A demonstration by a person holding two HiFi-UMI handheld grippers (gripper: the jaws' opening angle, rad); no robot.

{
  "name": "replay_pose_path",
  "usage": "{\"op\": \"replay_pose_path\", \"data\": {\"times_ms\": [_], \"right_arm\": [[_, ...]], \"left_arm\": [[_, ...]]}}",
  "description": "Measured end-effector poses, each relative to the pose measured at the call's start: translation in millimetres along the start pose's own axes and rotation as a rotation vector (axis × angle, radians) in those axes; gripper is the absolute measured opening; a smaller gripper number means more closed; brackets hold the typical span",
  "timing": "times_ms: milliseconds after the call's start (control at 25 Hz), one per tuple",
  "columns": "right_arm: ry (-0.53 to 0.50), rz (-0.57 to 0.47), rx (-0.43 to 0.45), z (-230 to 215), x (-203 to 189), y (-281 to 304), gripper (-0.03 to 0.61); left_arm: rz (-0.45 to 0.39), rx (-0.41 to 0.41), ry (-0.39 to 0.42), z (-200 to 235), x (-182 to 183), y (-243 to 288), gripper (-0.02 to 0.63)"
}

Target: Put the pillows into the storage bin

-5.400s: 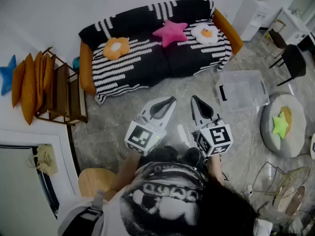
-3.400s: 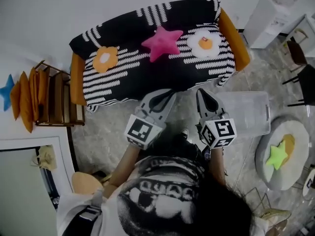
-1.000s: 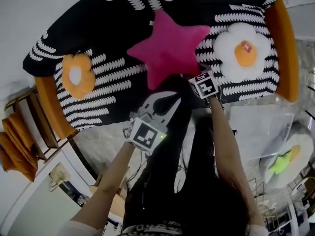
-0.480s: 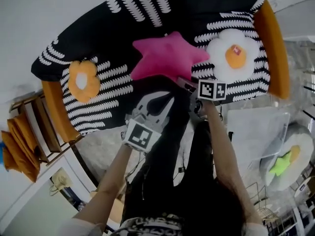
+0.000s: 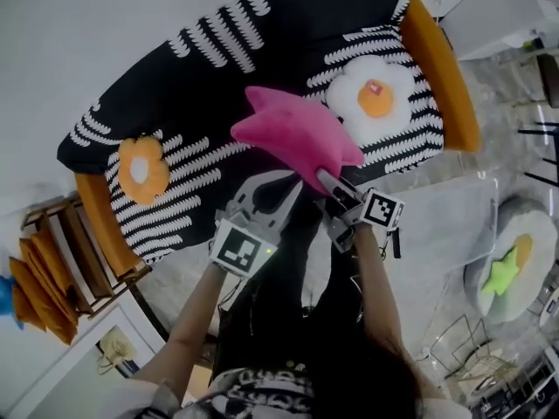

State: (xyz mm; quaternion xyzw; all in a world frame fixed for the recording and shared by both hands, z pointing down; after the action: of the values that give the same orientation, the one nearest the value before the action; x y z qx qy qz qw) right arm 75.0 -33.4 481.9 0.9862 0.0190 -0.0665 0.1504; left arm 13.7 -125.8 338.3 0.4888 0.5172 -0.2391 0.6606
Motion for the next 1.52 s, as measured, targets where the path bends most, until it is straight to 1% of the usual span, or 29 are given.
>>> {"op": "replay_pose_path", "data": {"times_ms": [80, 160, 240, 360, 480, 680, 840, 920, 1000, 1080, 1200, 1280, 1360, 1400, 1440, 1520], "right_arm": [[-0.02, -0.084, -0.005, 2, 6, -34, 0.161], [-0.025, -0.166, -0.028, -1, 13, -74, 0.161], [-0.028, -0.225, -0.034, -6, 26, -117, 0.161], [-0.029, -0.31, -0.053, -22, 47, -185, 0.16], [-0.011, -0.428, -0.086, -41, 57, -253, 0.16], [0.031, -0.59, -0.155, -88, 64, -372, 0.16], [0.083, -0.704, -0.232, -143, 64, -476, 0.16], [0.098, -0.754, -0.274, -168, 63, -518, 0.16], [0.118, -0.798, -0.315, -188, 56, -546, 0.16], [0.167, -0.831, -0.364, -213, 45, -568, 0.16], [0.262, -0.84, -0.485, -258, 26, -597, 0.161], [0.302, -0.86, -0.539, -286, 22, -612, 0.179], [0.338, -0.905, -0.551, -309, 19, -623, 0.246], [0.352, -0.92, -0.551, -317, 17, -626, 0.224], [0.356, -0.924, -0.552, -321, 17, -627, 0.228], [0.334, -0.896, -0.562, -323, 20, -622, 0.289]], "left_arm": [[-0.014, -0.069, 0.027, -18, 13, 16, 0.017], [-0.015, -0.143, 0.056, -40, 26, 38, 0.017], [-0.014, -0.192, 0.08, -66, 41, 65, 0.017], [-0.025, -0.259, 0.106, -108, 62, 112, 0.017], [-0.038, -0.359, 0.116, -154, 80, 158, 0.017], [-0.015, -0.504, 0.16, -249, 99, 233, 0.017], [0.004, -0.625, 0.193, -337, 109, 297, 0.017], [0.015, -0.684, 0.199, -374, 111, 321, 0.017], [0.027, -0.737, 0.212, -400, 110, 334, 0.017], [0.039, -0.779, 0.229, -423, 107, 344, 0.017], [0.059, -0.819, 0.244, -451, 101, 358, 0.017], [0.071, -0.834, 0.247, -465, 98, 369, 0.017], [0.09, -0.847, 0.257, -473, 94, 377, 0.017], [0.103, -0.853, 0.264, -475, 92, 380, 0.017], [0.116, -0.857, 0.271, -475, 89, 382, 0.017], [0.136, -0.854, 0.283, -471, 85, 384, 0.017]]}}
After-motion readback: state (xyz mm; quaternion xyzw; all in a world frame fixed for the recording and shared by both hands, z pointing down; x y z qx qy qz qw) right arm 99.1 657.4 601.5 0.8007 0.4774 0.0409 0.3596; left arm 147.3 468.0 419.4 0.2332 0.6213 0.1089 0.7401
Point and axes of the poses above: the fingertips, and each gripper's own axes: y forward along the fingers, z to its left, x out of its top, the point moved 5 cm from there along -y, backward along the fingers, and after that the axes turned 5 degrees about -x, right-handed, at the moved point
